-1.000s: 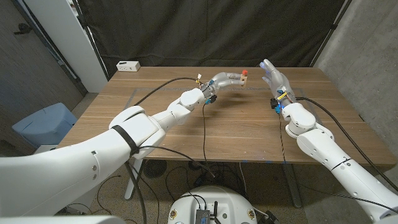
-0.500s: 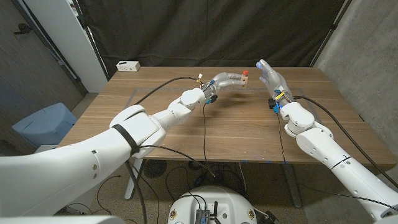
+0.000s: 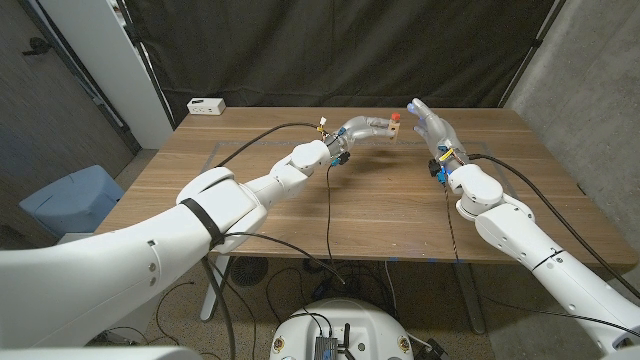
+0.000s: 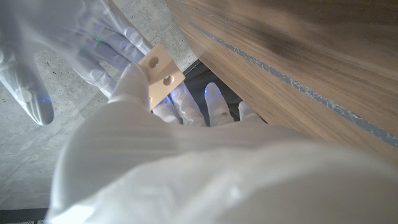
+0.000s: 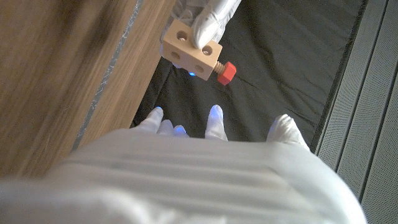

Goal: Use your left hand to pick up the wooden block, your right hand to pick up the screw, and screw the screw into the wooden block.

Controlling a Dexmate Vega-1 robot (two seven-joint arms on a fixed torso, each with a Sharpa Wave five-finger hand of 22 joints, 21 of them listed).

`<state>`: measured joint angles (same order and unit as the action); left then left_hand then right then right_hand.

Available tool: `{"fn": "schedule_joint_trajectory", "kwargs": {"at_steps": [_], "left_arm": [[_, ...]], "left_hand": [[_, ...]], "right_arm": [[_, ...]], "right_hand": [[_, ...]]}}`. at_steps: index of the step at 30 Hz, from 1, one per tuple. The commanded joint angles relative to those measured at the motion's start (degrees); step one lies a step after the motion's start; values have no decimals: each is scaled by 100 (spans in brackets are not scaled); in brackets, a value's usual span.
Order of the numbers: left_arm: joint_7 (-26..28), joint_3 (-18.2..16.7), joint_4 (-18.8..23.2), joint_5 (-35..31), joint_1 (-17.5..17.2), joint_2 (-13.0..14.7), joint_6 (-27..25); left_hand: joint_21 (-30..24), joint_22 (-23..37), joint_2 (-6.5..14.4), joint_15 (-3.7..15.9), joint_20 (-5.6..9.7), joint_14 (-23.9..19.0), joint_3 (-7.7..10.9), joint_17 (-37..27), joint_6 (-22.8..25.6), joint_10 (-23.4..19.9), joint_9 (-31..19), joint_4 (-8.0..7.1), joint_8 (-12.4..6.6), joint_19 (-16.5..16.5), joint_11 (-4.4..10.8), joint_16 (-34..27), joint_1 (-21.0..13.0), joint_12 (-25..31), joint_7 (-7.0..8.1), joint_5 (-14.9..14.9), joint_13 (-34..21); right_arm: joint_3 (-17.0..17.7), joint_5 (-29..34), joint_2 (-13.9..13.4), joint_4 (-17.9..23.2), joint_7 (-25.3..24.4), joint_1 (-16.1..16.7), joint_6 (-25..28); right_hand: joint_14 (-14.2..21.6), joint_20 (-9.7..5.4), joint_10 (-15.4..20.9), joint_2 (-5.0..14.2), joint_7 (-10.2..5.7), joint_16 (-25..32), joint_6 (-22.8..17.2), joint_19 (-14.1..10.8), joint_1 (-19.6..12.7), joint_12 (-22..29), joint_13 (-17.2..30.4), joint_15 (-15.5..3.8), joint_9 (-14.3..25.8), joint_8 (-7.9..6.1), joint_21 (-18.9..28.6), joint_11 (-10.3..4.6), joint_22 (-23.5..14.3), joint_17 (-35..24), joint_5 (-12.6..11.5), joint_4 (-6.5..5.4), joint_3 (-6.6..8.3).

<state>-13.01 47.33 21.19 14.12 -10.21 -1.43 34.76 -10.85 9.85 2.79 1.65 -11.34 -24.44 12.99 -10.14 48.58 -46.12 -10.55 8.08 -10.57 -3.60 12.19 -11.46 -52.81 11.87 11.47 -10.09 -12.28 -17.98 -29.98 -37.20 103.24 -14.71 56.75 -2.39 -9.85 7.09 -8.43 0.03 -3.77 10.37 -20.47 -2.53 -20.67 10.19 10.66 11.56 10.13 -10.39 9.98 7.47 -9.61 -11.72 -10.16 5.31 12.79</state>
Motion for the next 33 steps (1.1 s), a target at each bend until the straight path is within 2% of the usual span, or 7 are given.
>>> {"fn": "schedule_joint_trajectory", "kwargs": {"at_steps": [1,33], "left_arm": [[-4,14,-5,5,4,-6,-44],[56,86,-23,20,39,-83,-274]], "left_hand": [[-18,21,-1,4,-31,27,29,-15,54,15,-21,-2,-32,2,0,13,30,-8,-1,-43,-1],[-22,21,5,0,-40,27,42,-16,51,4,-21,8,-32,-5,1,11,29,1,-2,-43,-1]], "right_arm": [[-47,7,-11,-4,-35,0,65],[-127,-119,-20,-9,65,18,138]], "right_hand": [[-316,29,-60,12,32,16,-67,54,49,0,0,-48,2,-40,41,24,-15,-8,11,30,-4],[-354,36,-77,55,45,60,-216,83,183,42,-3,-53,1,-68,60,46,-17,-24,6,-20,-42]]}}
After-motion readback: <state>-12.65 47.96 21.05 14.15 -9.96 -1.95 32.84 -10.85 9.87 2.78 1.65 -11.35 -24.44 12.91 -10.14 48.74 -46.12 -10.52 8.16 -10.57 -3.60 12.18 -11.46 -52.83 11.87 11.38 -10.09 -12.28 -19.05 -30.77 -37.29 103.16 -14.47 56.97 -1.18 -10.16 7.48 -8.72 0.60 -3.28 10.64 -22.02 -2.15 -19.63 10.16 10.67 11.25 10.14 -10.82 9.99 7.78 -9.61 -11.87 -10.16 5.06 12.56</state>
